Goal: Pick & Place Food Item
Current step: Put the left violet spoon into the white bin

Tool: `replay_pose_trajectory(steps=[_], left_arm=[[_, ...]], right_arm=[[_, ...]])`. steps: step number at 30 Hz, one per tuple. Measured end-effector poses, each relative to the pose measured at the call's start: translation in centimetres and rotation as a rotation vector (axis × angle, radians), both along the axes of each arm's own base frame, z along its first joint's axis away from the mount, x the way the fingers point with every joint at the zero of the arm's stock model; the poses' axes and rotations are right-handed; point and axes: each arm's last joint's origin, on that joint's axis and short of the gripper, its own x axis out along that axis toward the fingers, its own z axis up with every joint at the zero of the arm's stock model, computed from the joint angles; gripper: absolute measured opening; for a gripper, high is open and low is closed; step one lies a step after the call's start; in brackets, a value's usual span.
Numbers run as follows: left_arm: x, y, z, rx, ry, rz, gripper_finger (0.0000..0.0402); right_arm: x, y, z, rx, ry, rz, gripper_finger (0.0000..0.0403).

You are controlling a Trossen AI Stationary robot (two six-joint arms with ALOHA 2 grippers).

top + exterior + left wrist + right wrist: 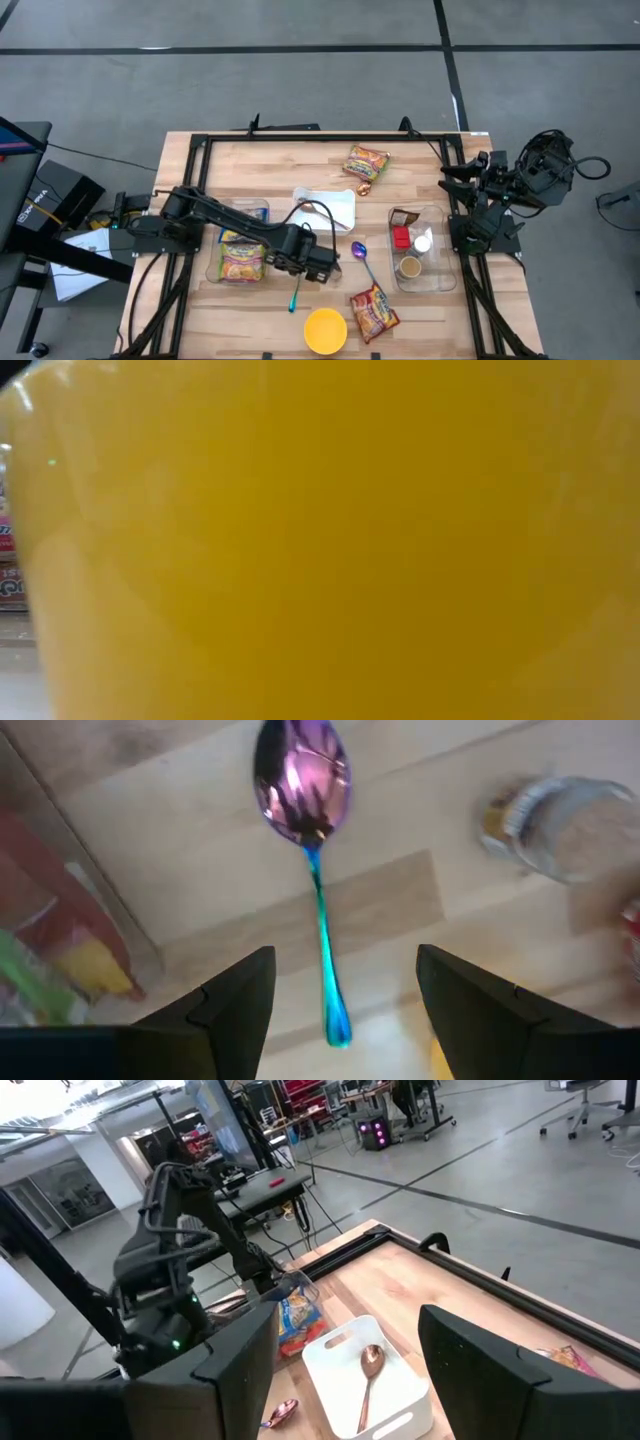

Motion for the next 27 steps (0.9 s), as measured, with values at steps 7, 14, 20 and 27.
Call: replay_pose_trajectory(steps=[7, 14, 20, 27], left_arm=[[-0.1, 0.0, -2.7, -0.013, -0.045, -0.002, 0.0189], [-0.6, -0.1, -4.7, -0.02, -0.059, -0.008, 0.0153], [-0.9, 0.0, -5.3, -0.017, -0.048, -0.009, 0.015], [-0.9, 0.0, -6.0, -0.043, -0.074, -0.013, 0.015]], right_arm=[[0.0, 0.0, 0.0, -0.02, 0.007, 0.003, 0.0235], [0.0, 0.0, 0.0, -0.02, 0.007, 0.003, 0.0235], [0.0, 0.0, 0.0, -0.02, 0.007, 0.003, 0.0235], [0.0, 0.0, 0.0, -0.02, 0.007, 0.003, 0.0235]])
